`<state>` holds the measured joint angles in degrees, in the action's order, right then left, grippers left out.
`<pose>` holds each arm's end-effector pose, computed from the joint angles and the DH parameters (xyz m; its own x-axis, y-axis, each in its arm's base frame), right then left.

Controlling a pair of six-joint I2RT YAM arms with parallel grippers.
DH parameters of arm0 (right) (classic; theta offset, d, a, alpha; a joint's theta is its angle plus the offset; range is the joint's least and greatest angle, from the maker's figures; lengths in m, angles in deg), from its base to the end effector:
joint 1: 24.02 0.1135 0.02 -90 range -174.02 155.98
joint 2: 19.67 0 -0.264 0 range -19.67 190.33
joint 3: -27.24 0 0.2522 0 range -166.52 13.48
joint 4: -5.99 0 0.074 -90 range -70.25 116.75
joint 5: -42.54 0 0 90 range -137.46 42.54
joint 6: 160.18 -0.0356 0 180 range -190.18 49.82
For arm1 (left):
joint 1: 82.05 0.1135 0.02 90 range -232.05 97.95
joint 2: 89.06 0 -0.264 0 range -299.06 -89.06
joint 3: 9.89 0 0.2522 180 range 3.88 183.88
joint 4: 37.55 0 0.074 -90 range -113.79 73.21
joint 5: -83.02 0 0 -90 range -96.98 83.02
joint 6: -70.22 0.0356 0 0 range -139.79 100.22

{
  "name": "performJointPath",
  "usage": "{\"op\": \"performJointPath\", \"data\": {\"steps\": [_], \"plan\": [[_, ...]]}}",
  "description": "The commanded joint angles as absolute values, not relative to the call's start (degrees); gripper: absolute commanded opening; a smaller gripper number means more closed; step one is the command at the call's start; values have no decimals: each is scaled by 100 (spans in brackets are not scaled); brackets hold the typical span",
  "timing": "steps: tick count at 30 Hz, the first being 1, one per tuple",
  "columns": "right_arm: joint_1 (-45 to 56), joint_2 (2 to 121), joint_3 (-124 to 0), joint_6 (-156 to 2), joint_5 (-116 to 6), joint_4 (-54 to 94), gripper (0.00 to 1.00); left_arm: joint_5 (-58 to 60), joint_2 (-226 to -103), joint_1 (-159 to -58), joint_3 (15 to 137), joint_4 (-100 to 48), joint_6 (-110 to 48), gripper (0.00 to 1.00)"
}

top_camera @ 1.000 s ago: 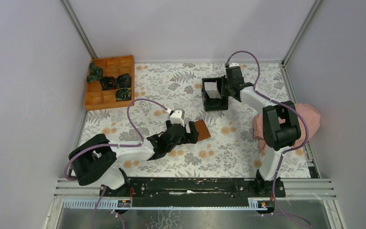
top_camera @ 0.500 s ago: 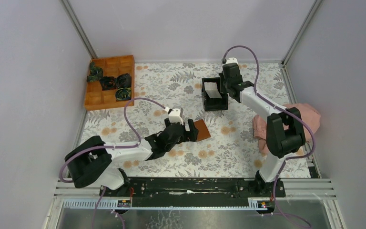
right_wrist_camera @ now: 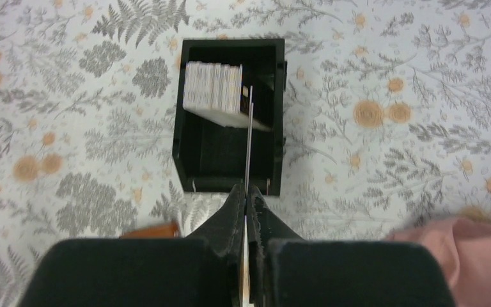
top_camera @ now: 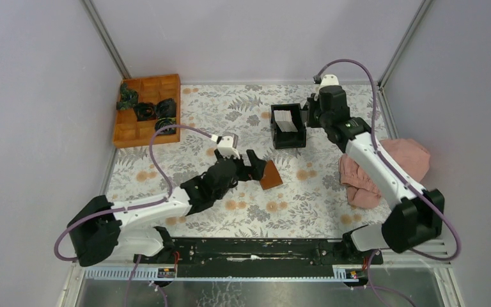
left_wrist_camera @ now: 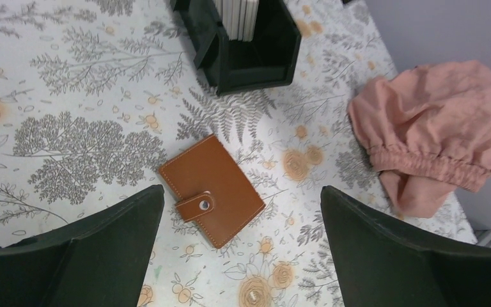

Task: Put the credit cards into the card holder
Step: Adjust the credit card in the storage box.

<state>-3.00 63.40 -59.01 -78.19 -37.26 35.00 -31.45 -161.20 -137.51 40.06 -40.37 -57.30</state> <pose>0.3179 0.1154 0.3421 -0.4312 -0.0188 -0.9021 -0.1456 0.9881 0.0490 0.1669 -0.2165 0.2342 -0.4708 -0.2937 -0.8319 0.3044 0.8310 -0.4656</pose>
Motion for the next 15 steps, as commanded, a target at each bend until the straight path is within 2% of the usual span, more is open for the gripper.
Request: {"op": "performJointPath", "data": {"steps": [1, 5, 15], "plan": [[-257, 5366, -5450, -8072, -4214, 3996, 0, -3328, -15650, -13728, 3964, -3967, -5540, 100], [-261, 5164, -5307, -8134, -4250, 4015, 0, -3343, -15337, -13729, 3842, -3850, -5669, 100], [-262, 6481, -5824, -7974, -3981, 3504, 0, -3329, -15461, -13729, 3763, -3921, -5657, 100]]}}
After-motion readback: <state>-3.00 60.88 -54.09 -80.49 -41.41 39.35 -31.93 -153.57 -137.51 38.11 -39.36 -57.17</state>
